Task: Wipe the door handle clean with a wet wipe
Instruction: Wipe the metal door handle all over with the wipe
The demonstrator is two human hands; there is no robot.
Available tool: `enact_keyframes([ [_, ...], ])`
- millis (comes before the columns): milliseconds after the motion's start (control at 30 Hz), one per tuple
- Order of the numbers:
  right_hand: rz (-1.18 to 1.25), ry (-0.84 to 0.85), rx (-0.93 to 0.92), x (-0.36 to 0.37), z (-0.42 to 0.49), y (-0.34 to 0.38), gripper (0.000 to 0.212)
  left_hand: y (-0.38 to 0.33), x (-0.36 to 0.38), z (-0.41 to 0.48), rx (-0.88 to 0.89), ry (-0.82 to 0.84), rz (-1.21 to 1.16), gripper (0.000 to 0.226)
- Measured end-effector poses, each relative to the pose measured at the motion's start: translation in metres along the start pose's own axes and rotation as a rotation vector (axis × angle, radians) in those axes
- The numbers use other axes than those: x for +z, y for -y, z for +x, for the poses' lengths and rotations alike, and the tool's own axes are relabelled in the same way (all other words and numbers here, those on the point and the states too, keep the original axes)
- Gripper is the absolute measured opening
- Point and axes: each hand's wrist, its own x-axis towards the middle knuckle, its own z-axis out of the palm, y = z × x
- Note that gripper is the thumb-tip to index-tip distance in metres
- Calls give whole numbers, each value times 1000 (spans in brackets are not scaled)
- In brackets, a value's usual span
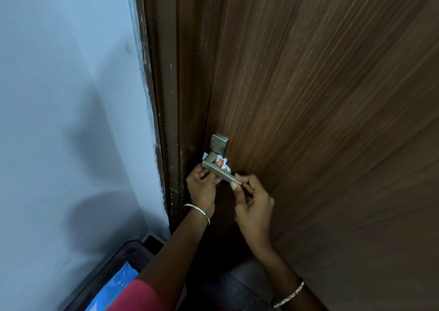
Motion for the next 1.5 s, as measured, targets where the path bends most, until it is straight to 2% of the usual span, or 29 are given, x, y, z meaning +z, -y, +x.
enact_keyframes([
  [133,11,-9,4,0,0,2,10,4,-7,0,-51,-39,-5,14],
  [300,7,0,6,0,0,1,8,2,-7,4,-114,-94,-50,22],
  [467,10,2,3,0,-1,2,7,-8,-14,9,-93,-46,-1,17],
  [600,8,18,-2,-1,-1,2,9,-4,-16,13,-13,-124,100,16],
  [733,12,15,4,-2,0,1,9,4,-15,10,117,-254,317,15],
  [800,20,18,-1,-2,0,0,9,9,-14,8,118,-325,375,14],
  [933,26,29,-26,-3,0,-1,12,13,-12,10,-113,-337,84,19],
  [1067,46,31,-23,-3,1,-4,11,4,-12,12,-206,-237,-52,31],
  [1200,63,26,-28,-2,1,-4,11,-7,-12,18,-391,-221,-198,19],
  [1333,70,25,-26,-2,1,-5,12,-10,-12,20,-489,-160,-100,23],
  [1433,72,28,-16,-2,1,-6,12,-10,-10,17,-533,-207,-240,27],
  [1500,75,27,-9,-2,1,-6,11,-11,-11,19,-489,-237,-318,26],
])
